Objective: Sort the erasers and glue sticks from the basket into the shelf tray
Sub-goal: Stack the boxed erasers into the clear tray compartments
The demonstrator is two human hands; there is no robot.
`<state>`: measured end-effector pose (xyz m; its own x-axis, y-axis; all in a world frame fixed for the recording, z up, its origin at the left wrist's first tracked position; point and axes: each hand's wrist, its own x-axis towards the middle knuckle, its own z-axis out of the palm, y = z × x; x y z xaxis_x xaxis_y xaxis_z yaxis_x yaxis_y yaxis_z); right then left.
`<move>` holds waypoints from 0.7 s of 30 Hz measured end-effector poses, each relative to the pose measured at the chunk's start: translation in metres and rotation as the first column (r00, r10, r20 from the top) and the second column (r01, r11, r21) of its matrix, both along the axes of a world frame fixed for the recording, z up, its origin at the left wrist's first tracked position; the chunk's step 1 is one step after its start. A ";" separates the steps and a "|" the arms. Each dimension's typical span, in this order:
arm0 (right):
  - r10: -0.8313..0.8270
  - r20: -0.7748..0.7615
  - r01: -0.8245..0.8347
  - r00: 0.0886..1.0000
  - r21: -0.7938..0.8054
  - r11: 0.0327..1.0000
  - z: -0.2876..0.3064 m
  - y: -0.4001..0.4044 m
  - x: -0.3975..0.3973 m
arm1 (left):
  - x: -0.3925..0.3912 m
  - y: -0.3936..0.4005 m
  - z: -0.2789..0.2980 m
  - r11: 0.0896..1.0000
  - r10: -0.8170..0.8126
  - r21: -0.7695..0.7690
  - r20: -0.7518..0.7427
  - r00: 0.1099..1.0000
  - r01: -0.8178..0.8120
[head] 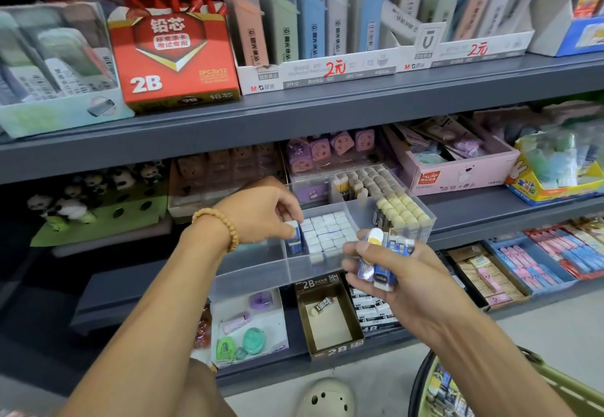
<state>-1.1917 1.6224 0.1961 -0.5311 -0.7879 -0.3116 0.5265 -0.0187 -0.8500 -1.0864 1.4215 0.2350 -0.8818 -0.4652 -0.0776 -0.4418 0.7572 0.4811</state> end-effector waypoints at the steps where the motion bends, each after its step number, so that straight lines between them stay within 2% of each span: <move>1: -0.002 -0.008 0.002 1.000 0.009 1.000 0.000 0.001 0.000 | -0.003 0.001 -0.002 0.999 -0.014 -0.051 0.030 0.999 0.016; 4: -0.002 -0.022 0.003 1.000 0.030 1.000 0.001 0.001 0.001 | -0.009 0.002 -0.009 0.991 -0.032 -0.129 0.106 0.994 0.046; 8: -0.014 -0.036 0.016 0.999 0.046 0.999 0.001 0.002 0.002 | -0.014 0.002 -0.014 0.982 -0.020 -0.186 0.126 0.992 0.043; 17: -0.015 0.033 0.015 0.999 -0.004 1.000 -0.001 0.000 0.002 | -0.013 0.003 -0.018 0.977 -0.027 -0.208 0.103 0.994 0.048; 21: 0.007 -0.030 -0.007 1.000 0.007 1.000 -0.001 0.002 -0.001 | -0.013 0.001 -0.019 0.978 -0.038 -0.202 0.102 0.994 0.058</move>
